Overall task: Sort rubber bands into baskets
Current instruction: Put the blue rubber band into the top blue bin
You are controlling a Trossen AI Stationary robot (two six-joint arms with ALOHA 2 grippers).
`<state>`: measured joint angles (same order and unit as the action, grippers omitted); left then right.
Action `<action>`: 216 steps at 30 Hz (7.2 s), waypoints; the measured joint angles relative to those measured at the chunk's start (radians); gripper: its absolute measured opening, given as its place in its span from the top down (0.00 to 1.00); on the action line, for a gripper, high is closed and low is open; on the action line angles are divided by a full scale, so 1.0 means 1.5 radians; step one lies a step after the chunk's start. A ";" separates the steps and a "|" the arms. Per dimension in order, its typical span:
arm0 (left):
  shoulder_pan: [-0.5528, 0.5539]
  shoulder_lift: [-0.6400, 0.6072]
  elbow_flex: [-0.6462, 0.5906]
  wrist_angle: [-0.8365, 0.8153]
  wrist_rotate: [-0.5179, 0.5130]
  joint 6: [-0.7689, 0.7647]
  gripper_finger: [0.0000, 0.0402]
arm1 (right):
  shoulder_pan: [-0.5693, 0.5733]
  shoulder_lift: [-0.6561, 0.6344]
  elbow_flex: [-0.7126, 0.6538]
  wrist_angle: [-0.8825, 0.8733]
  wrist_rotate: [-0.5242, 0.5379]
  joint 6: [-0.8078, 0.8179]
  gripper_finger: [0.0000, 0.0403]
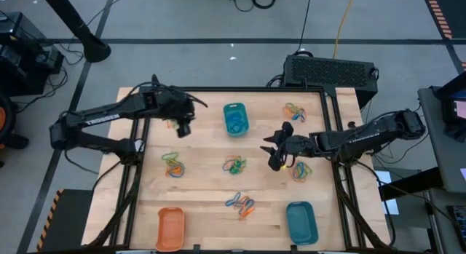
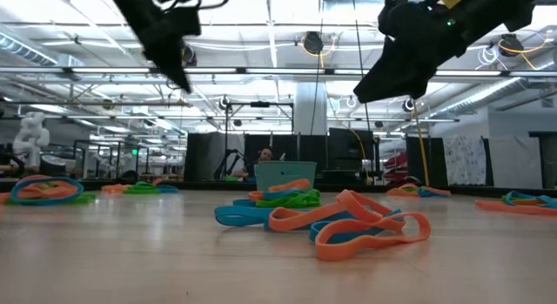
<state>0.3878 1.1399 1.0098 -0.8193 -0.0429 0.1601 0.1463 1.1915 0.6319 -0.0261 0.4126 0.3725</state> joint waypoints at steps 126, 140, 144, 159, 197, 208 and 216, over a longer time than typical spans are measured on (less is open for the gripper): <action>-0.248 0.084 -0.101 0.316 -0.125 -0.148 1.00 | 0.030 0.000 0.000 -0.035 0.004 -0.059 0.61; 0.019 0.300 -0.079 0.648 0.020 -0.173 1.00 | 0.030 0.000 0.000 -0.036 0.004 -0.057 0.61; 0.030 0.339 -0.052 0.652 0.049 -0.172 1.00 | 0.030 0.000 0.000 -0.037 0.004 -0.058 0.61; 0.029 0.355 -0.031 0.639 0.064 -0.172 0.75 | 0.030 0.000 0.000 -0.037 0.004 -0.070 0.61; -0.380 0.355 0.107 0.313 0.068 -0.093 0.68 | 0.030 0.000 0.000 -0.036 0.003 -0.065 0.61; -0.495 0.460 0.115 0.409 0.080 -0.085 0.68 | 0.030 0.000 0.000 -0.035 0.003 -0.055 0.61; -0.503 0.504 0.132 0.403 0.121 -0.103 0.68 | 0.030 0.000 0.000 -0.036 0.000 -0.047 0.61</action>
<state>-0.3668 1.8954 1.2083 -0.2146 0.1383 0.0055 0.1917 1.1919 0.6323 -0.0795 0.4126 0.3023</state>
